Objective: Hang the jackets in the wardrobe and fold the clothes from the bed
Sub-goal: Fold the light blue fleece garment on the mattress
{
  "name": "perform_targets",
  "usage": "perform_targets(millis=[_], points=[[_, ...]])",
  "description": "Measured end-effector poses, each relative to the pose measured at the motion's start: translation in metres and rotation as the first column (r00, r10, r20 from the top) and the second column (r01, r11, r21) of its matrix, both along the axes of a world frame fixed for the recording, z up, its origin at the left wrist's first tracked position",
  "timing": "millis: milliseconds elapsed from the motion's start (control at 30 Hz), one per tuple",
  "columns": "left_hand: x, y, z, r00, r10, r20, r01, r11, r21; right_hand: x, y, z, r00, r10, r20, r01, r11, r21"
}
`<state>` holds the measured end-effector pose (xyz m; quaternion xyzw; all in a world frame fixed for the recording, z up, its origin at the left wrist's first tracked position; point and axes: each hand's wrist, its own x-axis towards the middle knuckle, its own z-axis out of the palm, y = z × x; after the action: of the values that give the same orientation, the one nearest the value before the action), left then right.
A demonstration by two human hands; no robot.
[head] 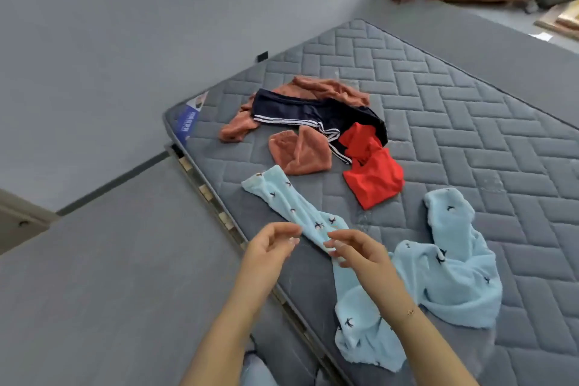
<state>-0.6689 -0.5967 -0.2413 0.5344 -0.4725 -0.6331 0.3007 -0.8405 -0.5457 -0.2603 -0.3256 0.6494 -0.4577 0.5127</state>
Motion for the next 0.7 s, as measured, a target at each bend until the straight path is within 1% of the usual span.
perform_targets(millis=[100, 133, 200, 267, 367, 433, 467, 500, 567, 633, 700], points=[[-0.05, -0.037, -0.043, 0.981, -0.193, 0.021, 0.189, 0.975, 0.116, -0.041, -0.011, -0.037, 0.983, -0.183, -0.006, 0.183, 0.981, 0.066], [-0.059, -0.044, -0.054, 0.973, -0.226, 0.038, 0.219, 0.966, 0.14, -0.049, -0.013, -0.044, 0.976, -0.219, -0.005, 0.218, 0.972, 0.09], [-0.092, -0.068, -0.085, 0.925, -0.373, 0.073, 0.354, 0.916, 0.191, -0.077, -0.015, -0.067, 0.914, -0.406, 0.009, 0.401, 0.906, 0.134], [-0.124, -0.084, -0.114, 0.854, -0.509, 0.106, 0.475, 0.847, 0.236, -0.104, -0.013, -0.088, 0.811, -0.584, 0.034, 0.572, 0.804, 0.164], [-0.172, -0.088, -0.157, 0.722, -0.677, 0.143, 0.624, 0.726, 0.288, -0.139, 0.009, -0.122, 0.593, -0.804, 0.054, 0.778, 0.589, 0.221], [-0.207, -0.079, -0.189, 0.633, -0.756, 0.164, 0.687, 0.647, 0.33, -0.155, 0.033, -0.149, 0.463, -0.885, 0.046, 0.853, 0.459, 0.25], [-0.224, -0.073, -0.204, 0.599, -0.782, 0.174, 0.705, 0.618, 0.347, -0.162, 0.046, -0.164, 0.424, -0.905, 0.031, 0.872, 0.417, 0.256], [-0.243, -0.067, -0.221, 0.586, -0.789, 0.185, 0.706, 0.609, 0.362, -0.168, 0.058, -0.179, 0.408, -0.913, 0.009, 0.881, 0.396, 0.26], [-0.278, -0.055, -0.252, 0.593, -0.78, 0.199, 0.674, 0.616, 0.409, -0.177, 0.08, -0.211, 0.43, -0.902, -0.041, 0.87, 0.402, 0.285], [-0.307, -0.041, -0.285, 0.603, -0.774, 0.191, 0.627, 0.609, 0.487, -0.181, 0.098, -0.246, 0.506, -0.858, -0.082, 0.824, 0.453, 0.341], [-0.327, -0.023, -0.315, 0.642, -0.744, 0.185, 0.569, 0.624, 0.536, -0.178, 0.111, -0.277, 0.632, -0.771, -0.078, 0.72, 0.547, 0.427]])
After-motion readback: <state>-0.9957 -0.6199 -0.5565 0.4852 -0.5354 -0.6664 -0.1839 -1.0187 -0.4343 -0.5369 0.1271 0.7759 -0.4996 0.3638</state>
